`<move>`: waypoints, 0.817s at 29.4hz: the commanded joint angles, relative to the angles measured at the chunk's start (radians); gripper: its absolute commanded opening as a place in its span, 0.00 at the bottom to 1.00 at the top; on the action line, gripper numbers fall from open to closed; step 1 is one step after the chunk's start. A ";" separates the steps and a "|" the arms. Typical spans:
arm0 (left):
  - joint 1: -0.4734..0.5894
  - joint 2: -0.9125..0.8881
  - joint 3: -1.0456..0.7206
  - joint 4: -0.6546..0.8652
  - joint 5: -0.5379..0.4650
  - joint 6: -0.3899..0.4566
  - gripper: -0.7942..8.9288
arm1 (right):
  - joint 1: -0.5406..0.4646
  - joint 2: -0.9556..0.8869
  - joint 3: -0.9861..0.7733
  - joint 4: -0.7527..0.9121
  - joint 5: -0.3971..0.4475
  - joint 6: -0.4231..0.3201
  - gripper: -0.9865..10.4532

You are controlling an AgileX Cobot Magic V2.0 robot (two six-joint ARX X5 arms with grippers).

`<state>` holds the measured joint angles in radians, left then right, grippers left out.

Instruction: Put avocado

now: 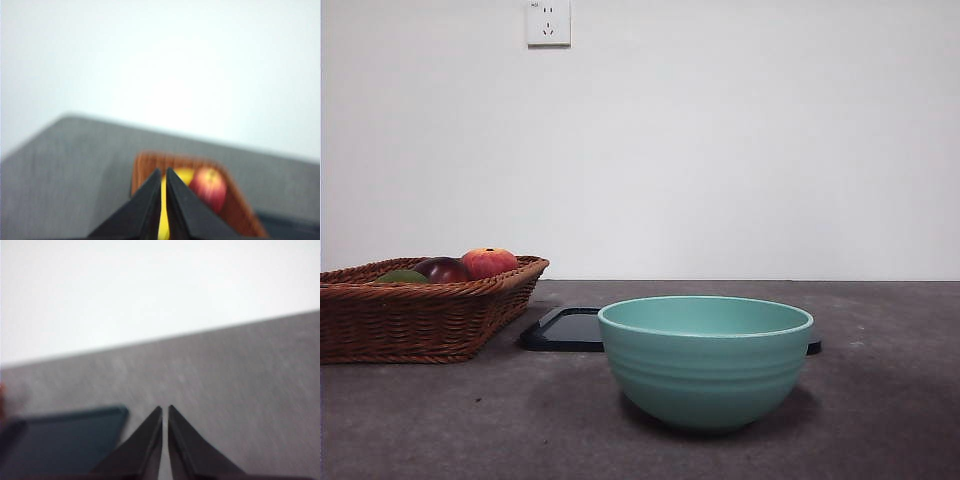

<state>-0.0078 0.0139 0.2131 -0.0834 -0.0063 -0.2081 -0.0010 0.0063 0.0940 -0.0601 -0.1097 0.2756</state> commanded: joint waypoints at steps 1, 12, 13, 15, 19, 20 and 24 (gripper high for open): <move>0.000 0.039 0.074 0.002 -0.019 -0.047 0.10 | 0.000 -0.002 0.078 -0.007 -0.014 0.066 0.10; -0.004 0.305 0.427 -0.133 0.026 -0.047 0.10 | 0.000 0.179 0.396 -0.231 -0.080 0.066 0.10; -0.007 0.331 0.460 -0.159 0.043 -0.047 0.10 | 0.000 0.209 0.432 -0.260 -0.105 0.065 0.10; -0.017 0.372 0.516 -0.213 0.070 -0.042 0.10 | 0.000 0.257 0.486 -0.313 -0.138 0.065 0.10; -0.036 0.434 0.612 -0.327 0.113 -0.039 0.10 | 0.000 0.360 0.598 -0.423 -0.208 0.053 0.10; -0.039 0.445 0.631 -0.352 0.122 -0.039 0.10 | 0.000 0.380 0.618 -0.438 -0.233 0.048 0.10; -0.053 0.486 0.693 -0.426 0.193 0.013 0.10 | 0.004 0.455 0.690 -0.503 -0.323 0.002 0.10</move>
<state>-0.0566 0.4923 0.8810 -0.5106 0.1642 -0.2352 0.0002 0.4530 0.7670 -0.5621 -0.4210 0.3080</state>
